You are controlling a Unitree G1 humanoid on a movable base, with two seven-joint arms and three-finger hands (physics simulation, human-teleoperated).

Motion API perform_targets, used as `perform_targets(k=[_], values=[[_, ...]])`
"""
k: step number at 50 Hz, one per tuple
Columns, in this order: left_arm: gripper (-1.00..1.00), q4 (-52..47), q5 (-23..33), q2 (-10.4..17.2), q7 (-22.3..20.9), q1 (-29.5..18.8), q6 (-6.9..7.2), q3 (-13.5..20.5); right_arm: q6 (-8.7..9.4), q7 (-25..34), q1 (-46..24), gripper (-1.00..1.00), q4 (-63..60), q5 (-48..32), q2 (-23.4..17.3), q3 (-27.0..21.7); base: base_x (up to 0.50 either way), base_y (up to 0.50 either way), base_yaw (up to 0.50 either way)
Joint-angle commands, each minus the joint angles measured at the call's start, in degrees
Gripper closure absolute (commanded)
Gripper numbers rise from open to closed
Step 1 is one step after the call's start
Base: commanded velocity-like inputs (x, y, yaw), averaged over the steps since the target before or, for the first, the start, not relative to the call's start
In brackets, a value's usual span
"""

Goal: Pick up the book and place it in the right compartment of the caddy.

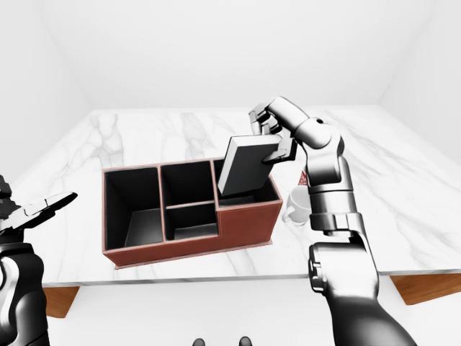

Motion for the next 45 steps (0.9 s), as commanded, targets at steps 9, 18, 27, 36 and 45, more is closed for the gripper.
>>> perform_targets(k=[9,18,27,36,45], values=[[-1.0,-0.27,-0.03,0.03,0.11,-0.07,0.0,0.01,0.0,-3.34,-0.82,1.0,6.5,0.2,0.41,-0.66,0.0,0.0,0.0],[-1.0,0.06,0.11,-0.05,0.05,-0.05,0.0,-0.12,0.0,-3.87,-0.52,1.0,8.01,-0.03,0.55,-0.52,0.0,0.0,0.0],[-1.0,0.13,0.14,-0.07,0.01,0.02,0.0,-0.15,0.0,-3.86,0.03,1.0,8.06,-0.88,0.61,-0.38,0.0,0.0,0.0],[-1.0,0.33,0.14,-0.06,-0.04,-0.01,0.0,-0.11,0.0,-4.79,0.6,1.0,9.78,-0.61,1.3,-0.32,0.0,0.0,0.0],[-1.0,0.31,0.13,-0.02,0.02,-0.02,0.0,-0.13,0.0,-5.06,0.85,1.0,10.34,-0.66,1.66,-0.1,0.0,0.0,0.0]])
